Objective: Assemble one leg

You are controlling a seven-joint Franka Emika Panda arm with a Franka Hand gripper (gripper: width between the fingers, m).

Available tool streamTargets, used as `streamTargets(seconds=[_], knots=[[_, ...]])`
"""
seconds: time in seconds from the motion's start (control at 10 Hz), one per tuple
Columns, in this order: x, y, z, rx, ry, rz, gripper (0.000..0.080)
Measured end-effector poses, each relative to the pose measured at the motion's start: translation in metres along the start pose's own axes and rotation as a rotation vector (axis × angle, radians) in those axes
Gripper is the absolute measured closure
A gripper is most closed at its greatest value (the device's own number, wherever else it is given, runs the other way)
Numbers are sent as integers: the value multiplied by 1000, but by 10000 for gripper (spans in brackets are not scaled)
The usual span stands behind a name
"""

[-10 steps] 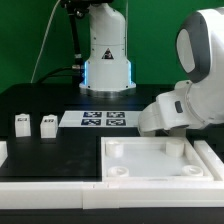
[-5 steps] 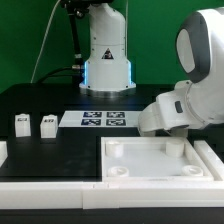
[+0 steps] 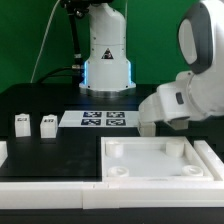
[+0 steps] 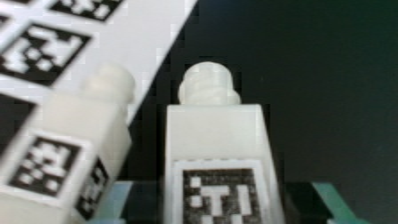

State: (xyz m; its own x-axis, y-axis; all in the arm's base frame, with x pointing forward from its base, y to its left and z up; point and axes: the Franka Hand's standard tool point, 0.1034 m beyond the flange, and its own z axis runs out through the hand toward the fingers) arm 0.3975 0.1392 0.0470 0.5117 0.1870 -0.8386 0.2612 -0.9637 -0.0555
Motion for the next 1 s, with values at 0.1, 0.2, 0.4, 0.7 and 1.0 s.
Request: streamTargets(seconds=[0.1,0.2,0.4,0.7,1.0], knots=[[-13,1,-12,-4,-15,2,509],[-21,2,-24,-4,-20,5,509],[-20,3,-43,9,41,17,509],[-9,4,-53,2,342,26,509],[-16,20,-76,35,619,93,509]])
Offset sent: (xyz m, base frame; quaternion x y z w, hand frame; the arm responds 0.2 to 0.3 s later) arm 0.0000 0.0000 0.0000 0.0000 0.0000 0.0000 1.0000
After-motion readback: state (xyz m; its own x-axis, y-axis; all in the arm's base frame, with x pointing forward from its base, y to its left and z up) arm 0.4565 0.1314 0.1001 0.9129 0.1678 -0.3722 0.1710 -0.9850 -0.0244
